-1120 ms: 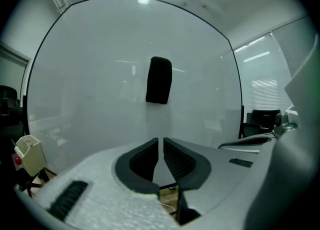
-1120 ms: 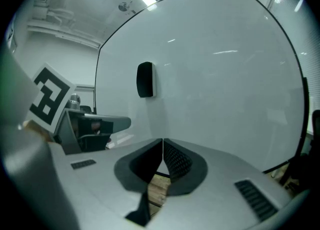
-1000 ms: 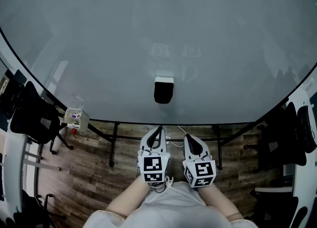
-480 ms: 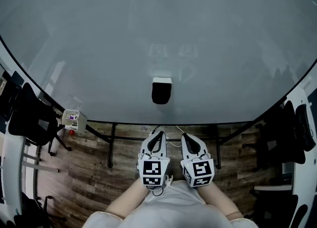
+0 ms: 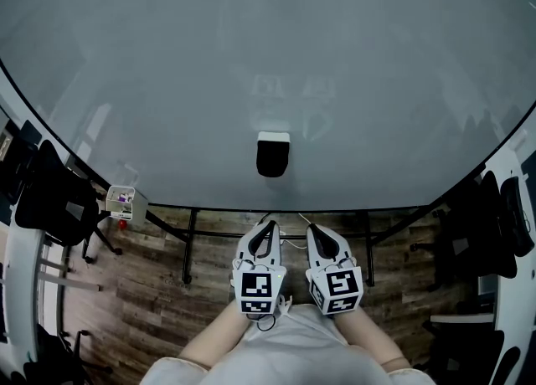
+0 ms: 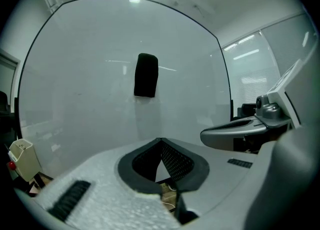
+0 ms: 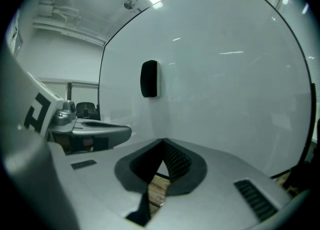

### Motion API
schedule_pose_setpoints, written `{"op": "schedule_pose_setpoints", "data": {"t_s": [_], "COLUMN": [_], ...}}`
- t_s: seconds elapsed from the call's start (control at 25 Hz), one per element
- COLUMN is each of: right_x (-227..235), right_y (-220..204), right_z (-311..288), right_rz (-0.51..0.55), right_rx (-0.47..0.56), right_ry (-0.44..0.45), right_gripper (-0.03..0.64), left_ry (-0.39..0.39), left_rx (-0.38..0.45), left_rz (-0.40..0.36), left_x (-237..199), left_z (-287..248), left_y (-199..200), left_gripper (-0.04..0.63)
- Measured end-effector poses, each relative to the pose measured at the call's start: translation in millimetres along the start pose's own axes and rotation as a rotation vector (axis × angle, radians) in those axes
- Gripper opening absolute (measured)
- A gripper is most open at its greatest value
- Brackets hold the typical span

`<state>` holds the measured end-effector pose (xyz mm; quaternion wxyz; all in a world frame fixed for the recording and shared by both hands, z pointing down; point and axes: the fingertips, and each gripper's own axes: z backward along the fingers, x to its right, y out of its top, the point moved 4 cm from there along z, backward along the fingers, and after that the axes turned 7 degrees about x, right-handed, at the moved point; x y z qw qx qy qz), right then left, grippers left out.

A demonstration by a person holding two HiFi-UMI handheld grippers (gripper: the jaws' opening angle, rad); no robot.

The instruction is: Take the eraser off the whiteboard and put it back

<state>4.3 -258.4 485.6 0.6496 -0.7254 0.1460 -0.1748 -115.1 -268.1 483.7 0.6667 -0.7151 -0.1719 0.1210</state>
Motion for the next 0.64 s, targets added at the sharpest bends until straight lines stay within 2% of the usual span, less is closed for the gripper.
{"op": "schedule_pose_setpoints", "data": {"t_s": [0.12,0.28,0.64], "right_x": [-0.4,0.2,-2.4], "right_y": [-1.5,-1.1,-5.7], "right_z": [1.5,3.8,15.1], "right_rz": [-0.003,0.001,0.001], "right_rx": [-0.008,-0.011,-0.019], "right_ry": [0.004,0.004,0.009], "right_gripper": [0.026,0.026,0.026], "left_ry": [0.004,-0.001,0.036], "left_rx": [0.002,-0.008,-0.025], "left_rz": [-0.011,0.012,0.015], "left_x": [0.8,3.1,4.3], "left_z": [1.0,1.9,8.9], "left_y": [1.7,0.0,-0.5], "left_gripper": [0.017,0.017,0.017]}}
